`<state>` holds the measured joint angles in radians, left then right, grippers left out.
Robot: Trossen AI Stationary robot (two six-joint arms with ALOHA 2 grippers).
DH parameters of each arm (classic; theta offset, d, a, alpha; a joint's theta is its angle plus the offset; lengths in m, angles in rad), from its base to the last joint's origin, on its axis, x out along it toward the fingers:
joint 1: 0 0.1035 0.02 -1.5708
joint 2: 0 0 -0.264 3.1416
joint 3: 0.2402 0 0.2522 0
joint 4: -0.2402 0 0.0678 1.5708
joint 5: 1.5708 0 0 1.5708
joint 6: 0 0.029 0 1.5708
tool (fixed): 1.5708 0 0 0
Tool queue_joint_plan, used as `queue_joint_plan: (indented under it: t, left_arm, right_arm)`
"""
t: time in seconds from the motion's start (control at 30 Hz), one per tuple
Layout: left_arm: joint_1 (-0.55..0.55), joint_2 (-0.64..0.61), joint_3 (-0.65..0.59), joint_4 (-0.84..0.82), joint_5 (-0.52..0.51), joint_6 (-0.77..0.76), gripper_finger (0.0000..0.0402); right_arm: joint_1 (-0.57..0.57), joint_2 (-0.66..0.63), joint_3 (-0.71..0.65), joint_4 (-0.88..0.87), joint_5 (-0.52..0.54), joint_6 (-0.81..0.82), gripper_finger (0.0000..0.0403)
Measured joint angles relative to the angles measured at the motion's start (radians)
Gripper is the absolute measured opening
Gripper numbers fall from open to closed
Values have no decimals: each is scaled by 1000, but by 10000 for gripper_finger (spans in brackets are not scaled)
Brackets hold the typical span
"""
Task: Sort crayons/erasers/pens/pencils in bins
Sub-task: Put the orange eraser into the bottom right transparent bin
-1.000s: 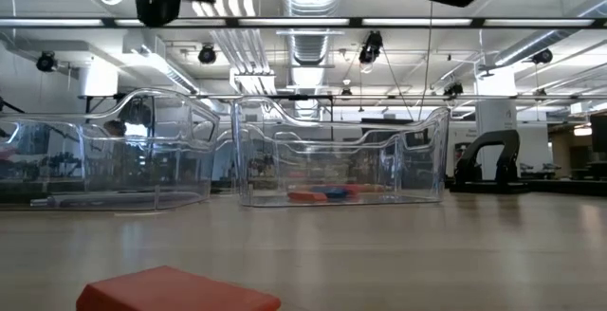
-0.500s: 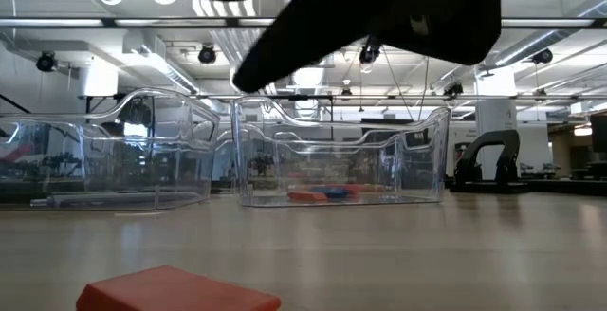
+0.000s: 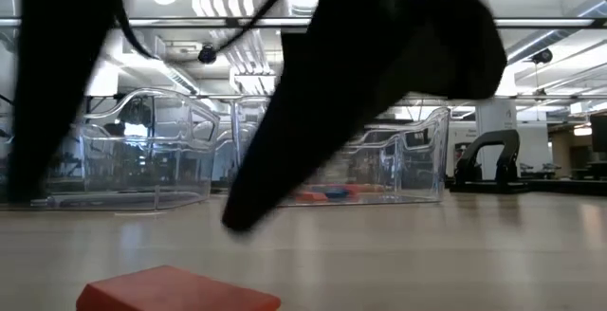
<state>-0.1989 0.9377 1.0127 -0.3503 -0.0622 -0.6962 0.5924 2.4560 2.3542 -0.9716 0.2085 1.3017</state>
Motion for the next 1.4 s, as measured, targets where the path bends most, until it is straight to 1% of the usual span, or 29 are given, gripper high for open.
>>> queue_joint_plan:
  t: [0.23,0.3,0.47,0.73,0.8,0.93,0.97,1.07,1.17,1.4]
  left_arm:
    - [1,-2,-2,-1,3,5,130]
    - [1,-2,-3,-1,3,6,130]
    - [1,0,-5,-3,3,29,130]
    - [1,1,-5,-5,4,29,130]
    - [1,1,-5,-3,4,30,130]
    - [1,4,-5,-2,3,30,130]
    - [1,4,-5,-3,3,31,130]
    - [1,6,-5,-3,3,31,130]
    - [1,7,-5,-4,2,31,130]
    - [1,7,-5,-3,2,31,130]
  right_arm:
    - [-5,15,-5,6,2,5,215]
    - [-4,15,-5,5,3,-22,215]
    - [-4,44,-5,16,-3,-175,215]
    - [-4,74,2,-43,-9,-207,209]
    - [-3,75,2,-91,25,-227,194]
    - [4,78,0,-154,111,-282,144]
    - [4,78,0,-165,118,-288,131]
    - [-1,78,-1,-182,123,-334,98]
    - [-3,78,-2,-187,132,-392,74]
    - [-7,44,-6,-189,83,-404,31]
